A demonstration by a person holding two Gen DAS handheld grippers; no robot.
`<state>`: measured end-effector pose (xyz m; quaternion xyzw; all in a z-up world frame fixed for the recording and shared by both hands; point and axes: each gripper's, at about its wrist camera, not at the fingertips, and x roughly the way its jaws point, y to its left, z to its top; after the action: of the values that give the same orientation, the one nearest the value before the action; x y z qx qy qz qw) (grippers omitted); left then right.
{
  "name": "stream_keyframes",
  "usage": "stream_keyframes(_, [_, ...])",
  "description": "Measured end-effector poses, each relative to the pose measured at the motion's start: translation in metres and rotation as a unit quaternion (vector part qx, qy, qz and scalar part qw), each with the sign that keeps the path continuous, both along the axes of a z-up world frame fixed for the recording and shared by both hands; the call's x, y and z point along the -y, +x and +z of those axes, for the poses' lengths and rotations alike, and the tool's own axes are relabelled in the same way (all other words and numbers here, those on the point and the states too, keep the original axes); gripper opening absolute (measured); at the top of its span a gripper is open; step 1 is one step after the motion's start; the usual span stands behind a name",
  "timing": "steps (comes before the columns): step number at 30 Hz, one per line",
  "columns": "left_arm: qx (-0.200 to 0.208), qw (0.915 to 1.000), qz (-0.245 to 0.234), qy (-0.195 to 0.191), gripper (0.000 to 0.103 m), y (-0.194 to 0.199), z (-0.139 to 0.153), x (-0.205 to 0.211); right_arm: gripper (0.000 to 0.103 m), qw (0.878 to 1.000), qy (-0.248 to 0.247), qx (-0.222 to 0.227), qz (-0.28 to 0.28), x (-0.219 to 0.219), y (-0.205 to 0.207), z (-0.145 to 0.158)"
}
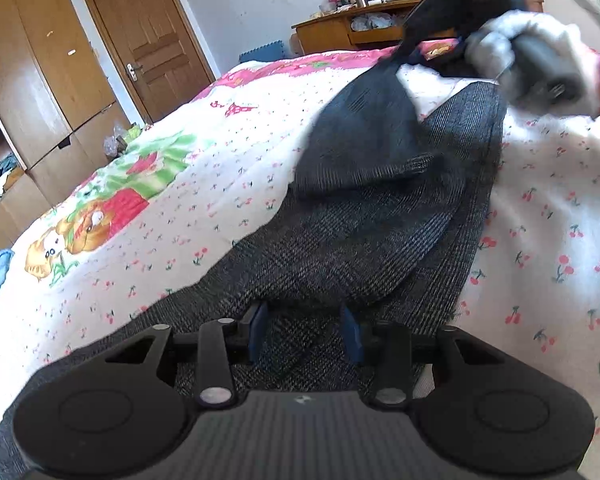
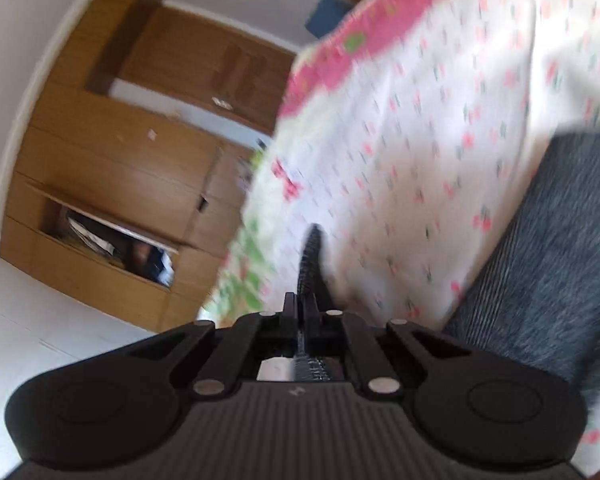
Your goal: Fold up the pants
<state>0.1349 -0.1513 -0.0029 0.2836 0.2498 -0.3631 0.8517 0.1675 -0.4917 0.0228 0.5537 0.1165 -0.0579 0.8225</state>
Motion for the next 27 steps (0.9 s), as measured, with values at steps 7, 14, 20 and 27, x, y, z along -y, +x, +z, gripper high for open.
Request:
stream_keyframes(7, [0.004, 0.9997, -0.024, -0.002, 0.057, -0.008, -0.001, 0.018, 0.004, 0.993, -0.021, -0.002, -0.113, 0.027, -0.098, 0.003])
stream_keyframes(14, [0.02, 0.998, -0.051, 0.033, 0.057, -0.02, -0.01, 0.035, 0.014, 0.992, 0.019, -0.065, -0.104, 0.044, -0.095, -0.044])
stream_keyframes(20, [0.015, 0.9982, -0.05, 0.031, 0.057, -0.018, -0.007, 0.036, 0.032, 0.99, 0.033, -0.067, -0.119, 0.042, -0.098, -0.039])
stream_keyframes(27, [0.02, 0.9981, -0.052, 0.026, 0.057, -0.023, -0.007, 0.032, 0.033, 0.985, -0.004, -0.139, -0.104, 0.04, -0.091, -0.032])
